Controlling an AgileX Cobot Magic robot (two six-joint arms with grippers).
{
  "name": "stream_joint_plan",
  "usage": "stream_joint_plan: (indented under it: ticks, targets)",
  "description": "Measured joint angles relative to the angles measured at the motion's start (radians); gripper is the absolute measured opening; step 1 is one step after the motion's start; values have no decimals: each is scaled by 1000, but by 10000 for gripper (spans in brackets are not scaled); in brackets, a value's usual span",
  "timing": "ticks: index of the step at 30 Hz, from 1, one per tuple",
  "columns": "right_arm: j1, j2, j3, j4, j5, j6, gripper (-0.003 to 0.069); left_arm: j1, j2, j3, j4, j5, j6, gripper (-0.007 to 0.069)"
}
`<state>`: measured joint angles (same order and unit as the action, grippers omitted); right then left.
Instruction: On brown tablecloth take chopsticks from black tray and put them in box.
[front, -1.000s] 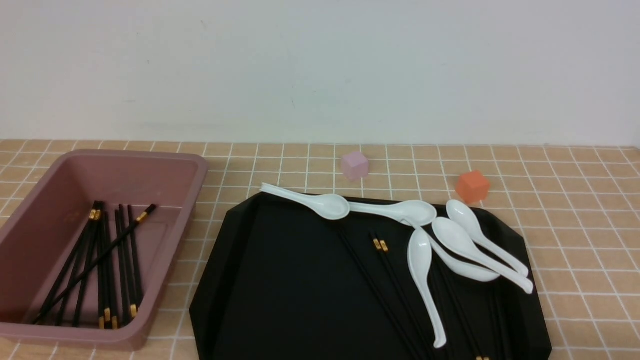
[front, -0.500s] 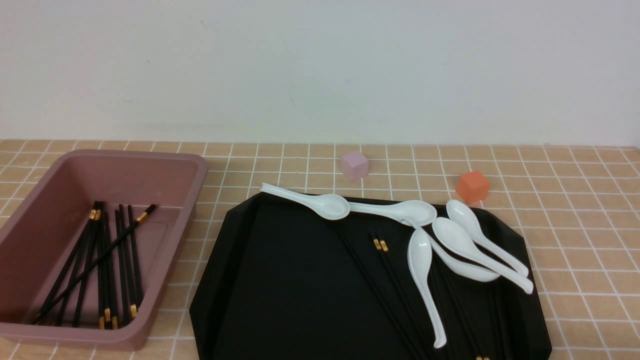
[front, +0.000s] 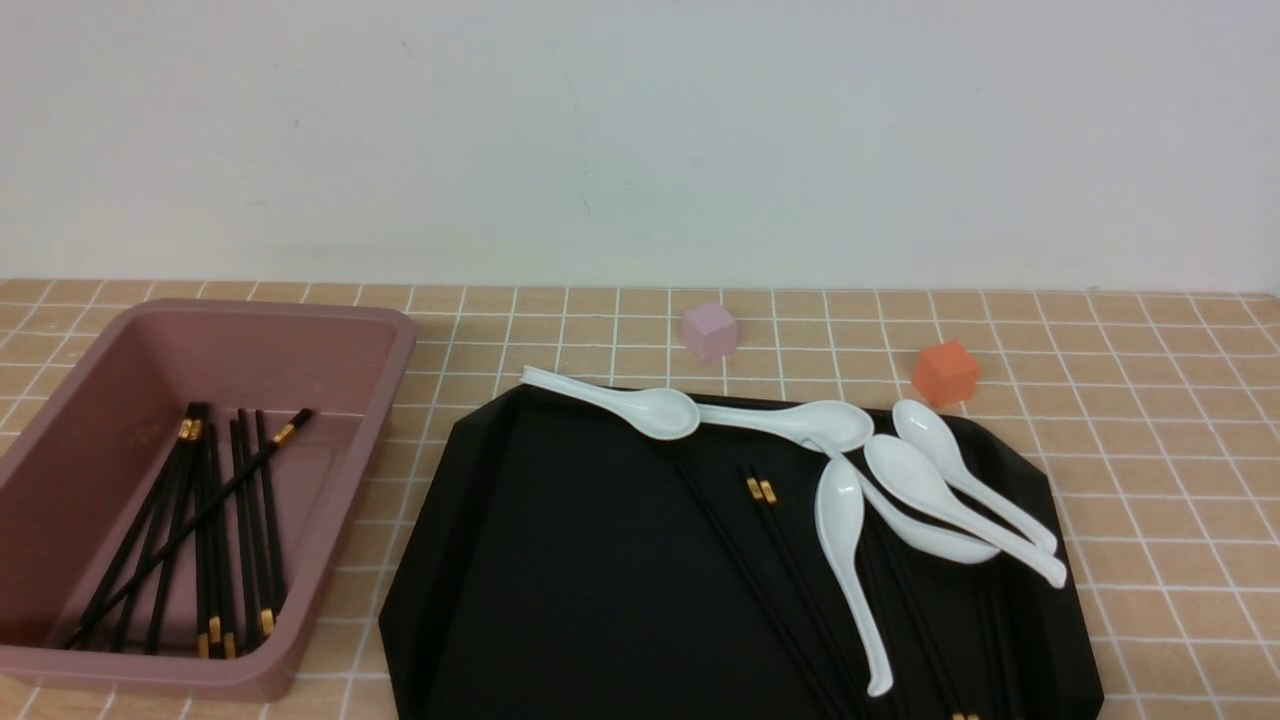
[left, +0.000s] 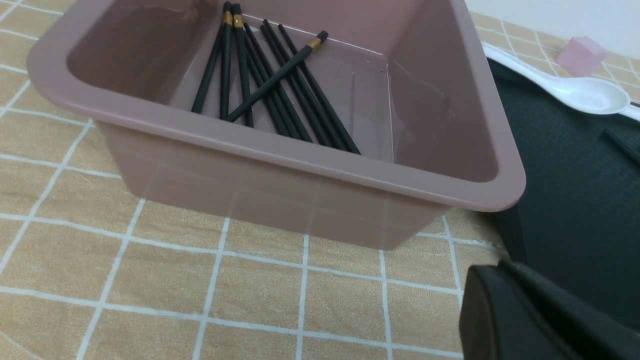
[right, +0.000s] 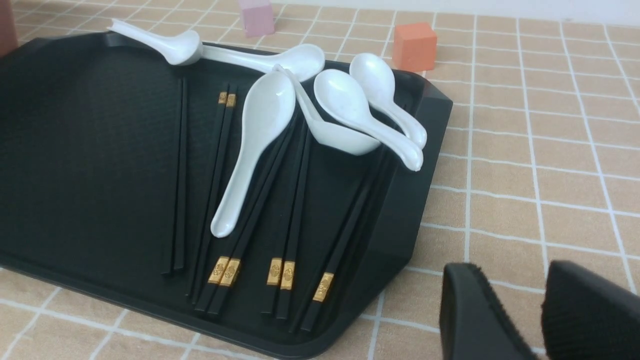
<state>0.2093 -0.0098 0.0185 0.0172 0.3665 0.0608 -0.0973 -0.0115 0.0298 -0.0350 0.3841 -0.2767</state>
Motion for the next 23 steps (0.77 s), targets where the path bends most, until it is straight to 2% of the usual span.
stream_joint_plan:
  ticks: [23]
  targets:
    - [0, 0, 0, 0, 0, 0, 240, 0, 0, 0, 0, 0, 0, 31]
